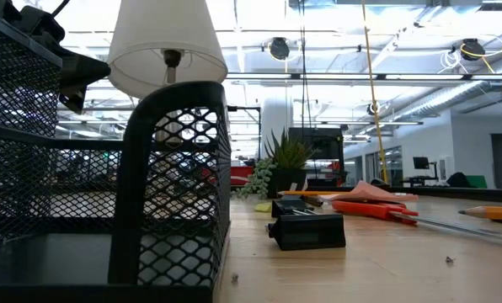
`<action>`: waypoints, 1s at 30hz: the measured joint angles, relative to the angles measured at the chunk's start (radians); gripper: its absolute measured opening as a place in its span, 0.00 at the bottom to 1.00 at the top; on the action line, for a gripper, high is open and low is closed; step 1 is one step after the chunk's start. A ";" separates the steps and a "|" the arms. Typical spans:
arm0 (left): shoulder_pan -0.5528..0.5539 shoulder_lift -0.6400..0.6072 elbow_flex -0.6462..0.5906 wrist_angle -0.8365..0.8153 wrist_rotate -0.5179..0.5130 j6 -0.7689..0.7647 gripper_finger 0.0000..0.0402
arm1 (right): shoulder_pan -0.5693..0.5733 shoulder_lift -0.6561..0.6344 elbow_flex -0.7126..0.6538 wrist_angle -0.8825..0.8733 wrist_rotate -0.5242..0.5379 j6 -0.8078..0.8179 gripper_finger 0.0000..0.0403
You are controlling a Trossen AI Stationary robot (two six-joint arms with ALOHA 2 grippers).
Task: Pick and place office supplies into organizer
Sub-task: Put the bottom yellow pencil into the mesh desk organizer
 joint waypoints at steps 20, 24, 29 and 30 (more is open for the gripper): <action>0.000 0.000 0.000 0.000 0.000 0.000 0.10 | 0.145 0.118 -0.001 -0.119 0.167 0.022 0.13; 0.000 0.000 0.000 0.000 0.000 0.000 0.10 | 0.220 0.127 0.032 -0.238 0.300 -0.066 0.13; 0.000 0.000 0.000 -0.001 0.000 0.000 0.10 | 0.303 0.191 0.112 -0.452 0.443 -0.182 0.13; 0.000 0.000 0.000 0.000 0.000 0.000 0.10 | 0.321 0.202 0.127 -0.474 0.478 -0.193 0.13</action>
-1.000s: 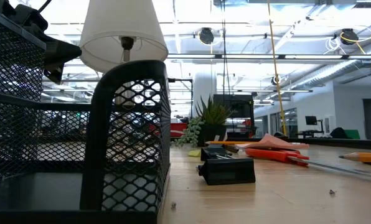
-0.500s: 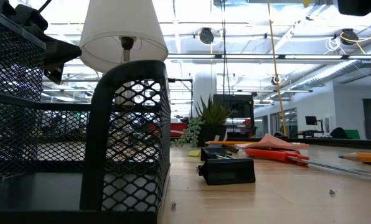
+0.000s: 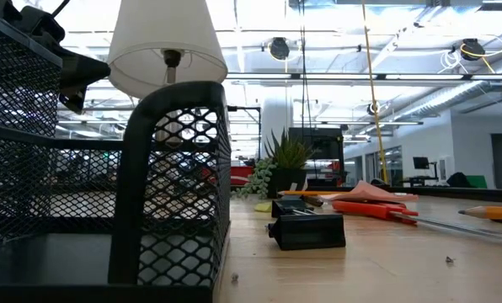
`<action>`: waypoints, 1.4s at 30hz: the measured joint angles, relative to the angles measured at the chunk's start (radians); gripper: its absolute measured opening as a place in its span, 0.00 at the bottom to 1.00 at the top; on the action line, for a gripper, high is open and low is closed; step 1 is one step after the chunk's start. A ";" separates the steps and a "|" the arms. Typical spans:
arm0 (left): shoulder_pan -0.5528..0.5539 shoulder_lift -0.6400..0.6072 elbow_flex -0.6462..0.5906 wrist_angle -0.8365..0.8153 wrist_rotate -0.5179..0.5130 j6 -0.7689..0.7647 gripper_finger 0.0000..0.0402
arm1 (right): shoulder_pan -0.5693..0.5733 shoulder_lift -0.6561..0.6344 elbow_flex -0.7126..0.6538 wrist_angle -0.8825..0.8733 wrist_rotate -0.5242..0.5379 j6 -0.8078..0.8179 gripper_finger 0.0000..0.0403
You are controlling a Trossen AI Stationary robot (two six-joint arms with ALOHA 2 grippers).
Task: Pick and place office supplies into organizer
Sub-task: Put the bottom yellow pencil into the mesh desk organizer
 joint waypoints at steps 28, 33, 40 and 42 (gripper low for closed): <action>0.000 0.000 0.000 0.000 -0.001 0.000 0.10 | 0.091 0.268 0.033 0.103 0.310 -0.106 0.47; 0.000 0.000 0.000 0.001 -0.001 0.000 0.10 | -0.008 0.303 0.040 0.271 0.308 -0.308 0.45; 0.000 0.000 0.000 0.001 -0.001 0.000 0.10 | -0.127 0.357 0.075 0.288 0.308 -0.452 0.40; 0.000 0.000 0.000 0.001 -0.001 0.000 0.10 | -0.148 0.381 0.080 0.301 0.296 -0.488 0.40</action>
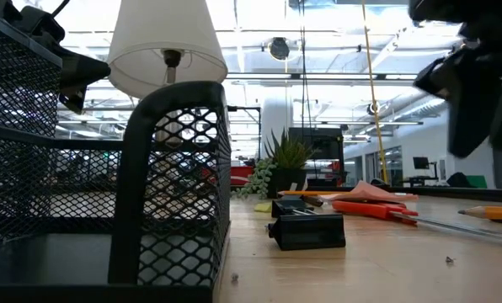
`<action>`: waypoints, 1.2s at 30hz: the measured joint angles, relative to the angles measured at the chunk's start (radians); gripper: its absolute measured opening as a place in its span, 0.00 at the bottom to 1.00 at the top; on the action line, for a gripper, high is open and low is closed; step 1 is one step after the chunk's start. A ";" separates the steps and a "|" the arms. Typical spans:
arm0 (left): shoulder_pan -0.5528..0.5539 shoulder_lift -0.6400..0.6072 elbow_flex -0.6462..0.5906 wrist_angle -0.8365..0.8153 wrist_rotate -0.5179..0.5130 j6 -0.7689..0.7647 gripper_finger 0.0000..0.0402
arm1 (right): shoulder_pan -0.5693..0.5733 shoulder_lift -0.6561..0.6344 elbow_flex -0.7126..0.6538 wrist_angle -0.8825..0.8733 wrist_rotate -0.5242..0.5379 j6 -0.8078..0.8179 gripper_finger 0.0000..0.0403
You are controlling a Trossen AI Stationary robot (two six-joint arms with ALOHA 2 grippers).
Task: Pick and place office supplies into organizer
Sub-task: Put the bottom yellow pencil into the mesh desk organizer
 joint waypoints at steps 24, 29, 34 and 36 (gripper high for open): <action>0.000 0.000 0.000 0.000 0.000 0.000 0.10 | 0.021 0.111 0.001 0.056 0.012 0.008 0.38; 0.000 0.000 0.000 0.000 0.000 0.000 0.10 | 0.025 0.119 0.001 0.052 0.012 0.018 0.38; 0.000 0.000 0.000 0.000 0.000 0.000 0.10 | 0.017 0.119 0.001 0.051 0.013 0.036 0.37; 0.000 0.000 0.000 0.000 0.000 0.000 0.10 | 0.013 0.123 0.001 0.048 0.013 0.036 0.35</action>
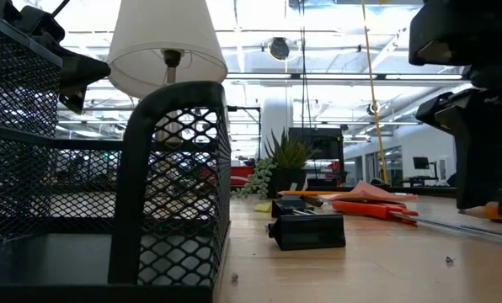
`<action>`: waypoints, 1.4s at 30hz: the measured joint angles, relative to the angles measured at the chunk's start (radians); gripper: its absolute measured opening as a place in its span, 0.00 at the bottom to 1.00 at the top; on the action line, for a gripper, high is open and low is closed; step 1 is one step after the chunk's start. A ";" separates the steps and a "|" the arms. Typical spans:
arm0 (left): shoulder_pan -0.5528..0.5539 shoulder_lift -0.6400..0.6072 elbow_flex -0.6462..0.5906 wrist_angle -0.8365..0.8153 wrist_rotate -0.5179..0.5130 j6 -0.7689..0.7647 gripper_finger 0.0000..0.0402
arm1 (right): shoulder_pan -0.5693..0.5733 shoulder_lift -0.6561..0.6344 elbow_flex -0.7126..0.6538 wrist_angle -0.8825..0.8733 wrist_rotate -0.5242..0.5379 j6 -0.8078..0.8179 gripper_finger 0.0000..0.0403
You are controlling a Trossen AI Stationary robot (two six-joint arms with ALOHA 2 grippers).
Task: Pick and place office supplies into organizer
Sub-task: Put the bottom yellow pencil into the mesh desk organizer
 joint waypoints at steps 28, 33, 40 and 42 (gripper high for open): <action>0.000 0.000 0.000 0.000 0.000 0.000 0.10 | -0.011 0.016 -0.002 0.021 -0.013 0.160 0.09; 0.000 0.000 0.000 0.000 0.000 0.000 0.10 | -0.042 -0.018 -0.002 0.074 -0.003 0.171 0.06; 0.000 0.000 0.000 0.000 0.000 0.000 0.10 | -0.107 -0.107 -0.002 0.211 0.051 0.138 0.05; 0.000 0.000 0.000 0.000 0.000 0.000 0.10 | -0.130 -0.139 -0.002 0.283 0.081 0.119 0.06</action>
